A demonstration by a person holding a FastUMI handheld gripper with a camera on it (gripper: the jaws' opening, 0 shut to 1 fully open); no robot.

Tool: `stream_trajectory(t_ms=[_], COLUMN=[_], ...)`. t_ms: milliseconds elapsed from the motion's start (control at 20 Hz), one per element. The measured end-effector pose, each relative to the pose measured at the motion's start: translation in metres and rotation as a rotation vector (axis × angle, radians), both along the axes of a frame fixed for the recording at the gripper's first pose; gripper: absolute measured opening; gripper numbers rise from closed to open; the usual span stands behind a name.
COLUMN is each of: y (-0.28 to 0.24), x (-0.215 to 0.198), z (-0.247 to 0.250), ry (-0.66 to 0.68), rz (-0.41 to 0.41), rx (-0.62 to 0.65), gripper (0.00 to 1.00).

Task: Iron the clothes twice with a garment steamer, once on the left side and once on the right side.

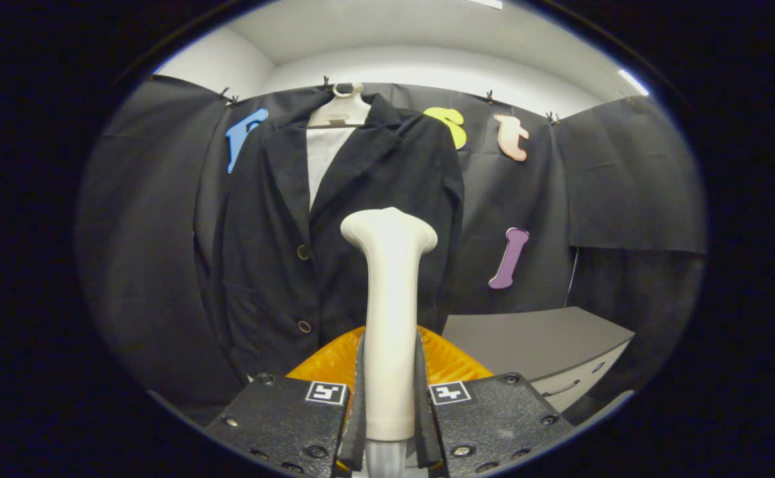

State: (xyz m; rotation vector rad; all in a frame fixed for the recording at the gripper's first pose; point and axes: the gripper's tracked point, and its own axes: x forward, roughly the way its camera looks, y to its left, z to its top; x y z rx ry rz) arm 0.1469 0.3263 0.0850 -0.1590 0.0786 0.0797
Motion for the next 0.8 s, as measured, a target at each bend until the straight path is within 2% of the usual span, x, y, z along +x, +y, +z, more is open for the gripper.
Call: stream_trajectory(t_ms=[450, 800], y=[0.002, -0.011], x=[-0.021, -0.021], z=[-0.072, -0.117], ry=[0.116, 0.196], rz=[0.017, -0.014], rx=[-0.045, -0.063], gripper=[0.32, 0.32])
